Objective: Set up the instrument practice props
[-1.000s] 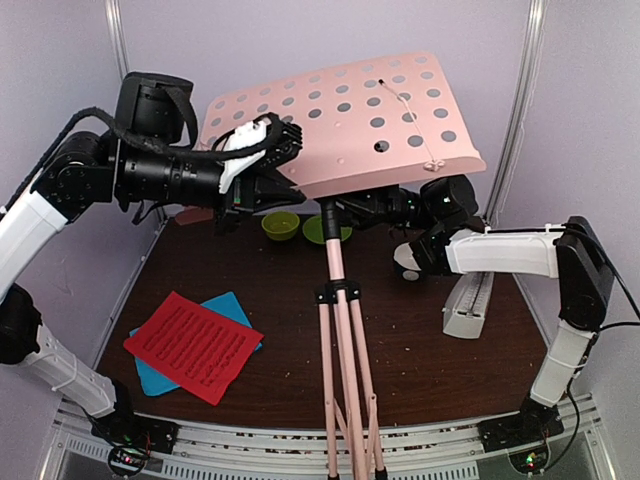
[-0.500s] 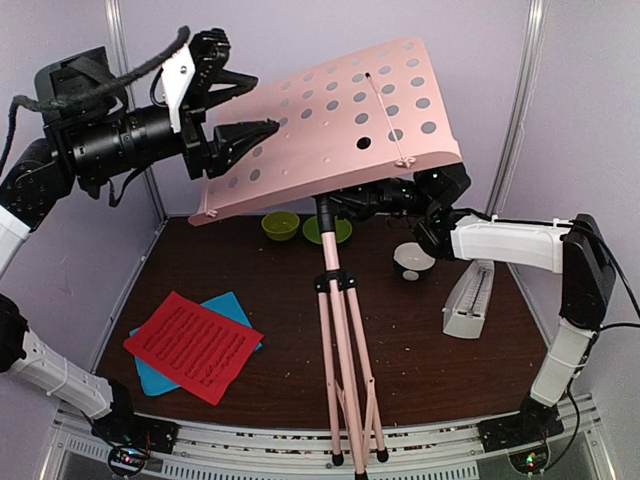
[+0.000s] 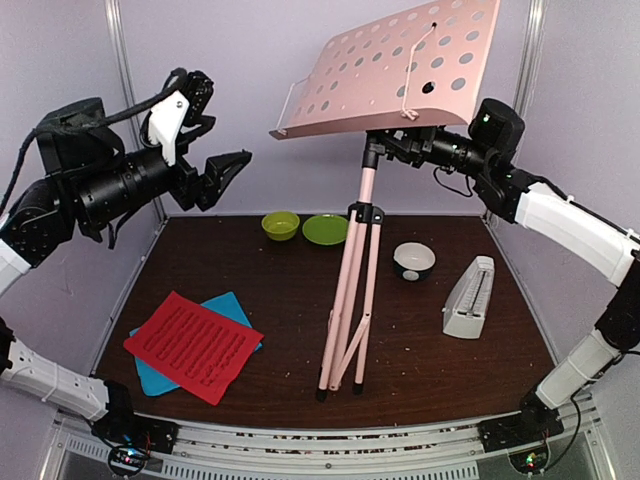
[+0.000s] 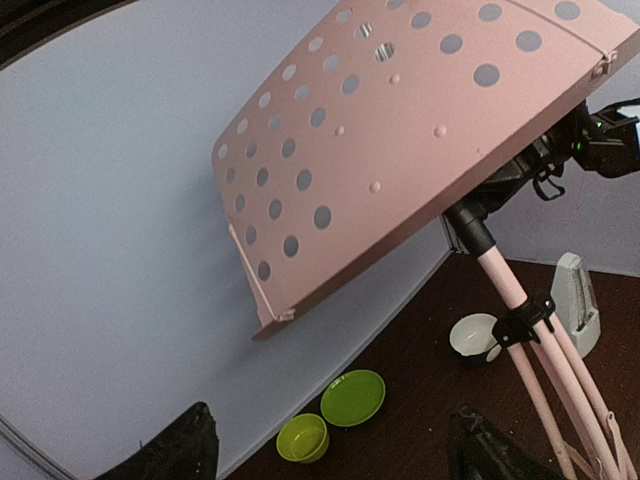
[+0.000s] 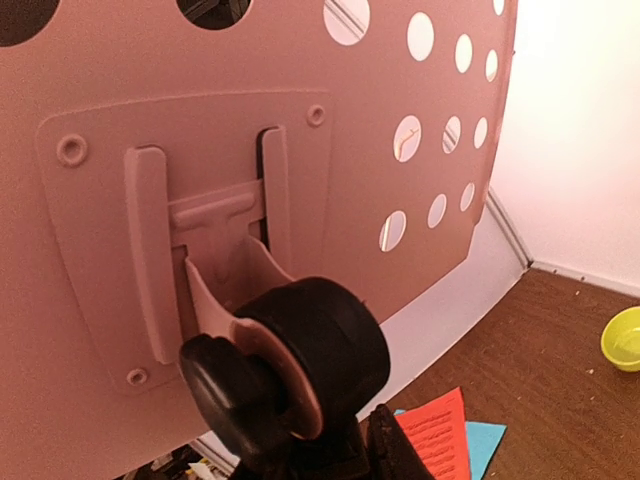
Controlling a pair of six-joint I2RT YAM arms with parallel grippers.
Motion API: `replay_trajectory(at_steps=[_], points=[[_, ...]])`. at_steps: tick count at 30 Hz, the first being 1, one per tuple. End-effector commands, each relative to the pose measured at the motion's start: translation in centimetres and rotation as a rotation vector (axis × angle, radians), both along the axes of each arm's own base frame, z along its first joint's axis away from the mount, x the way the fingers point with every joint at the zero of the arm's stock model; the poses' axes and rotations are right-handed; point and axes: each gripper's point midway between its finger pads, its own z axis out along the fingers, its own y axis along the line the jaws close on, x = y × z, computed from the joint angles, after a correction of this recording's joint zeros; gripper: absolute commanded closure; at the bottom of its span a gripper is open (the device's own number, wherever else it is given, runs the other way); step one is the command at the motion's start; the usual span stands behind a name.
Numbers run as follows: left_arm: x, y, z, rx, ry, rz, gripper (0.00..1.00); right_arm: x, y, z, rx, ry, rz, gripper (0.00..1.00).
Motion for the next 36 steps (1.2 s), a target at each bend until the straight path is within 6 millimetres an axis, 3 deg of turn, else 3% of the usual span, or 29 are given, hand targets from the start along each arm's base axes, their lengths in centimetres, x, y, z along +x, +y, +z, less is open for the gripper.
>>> replay_trajectory(at_steps=[1,6,10,19,26,36], points=[[0.8,1.4,-3.3,-0.071,0.118,0.084,0.19,-3.7,-3.9,10.6,0.162,-0.285,-0.153,1.0],[0.0,-1.2,-10.4,-0.03,0.244,-0.021,0.19,-5.9,-4.2,13.1,0.247,-0.331,-0.058,1.0],[-0.3,-3.6,-12.8,-0.024,0.289,-0.095,0.19,-7.5,-4.3,14.1,0.284,-0.359,0.013,1.0],[-1.9,-10.4,-12.2,-0.037,0.332,-0.366,0.2,-10.1,-5.1,16.6,0.353,-0.414,0.084,1.0],[-2.4,-13.2,-11.7,-0.037,0.368,-0.458,0.23,-11.8,-5.5,17.9,0.381,-0.458,0.103,1.0],[-1.0,-14.8,-12.9,-0.001,0.389,-0.427,0.35,-13.2,-5.1,18.9,0.423,-0.449,0.162,1.0]])
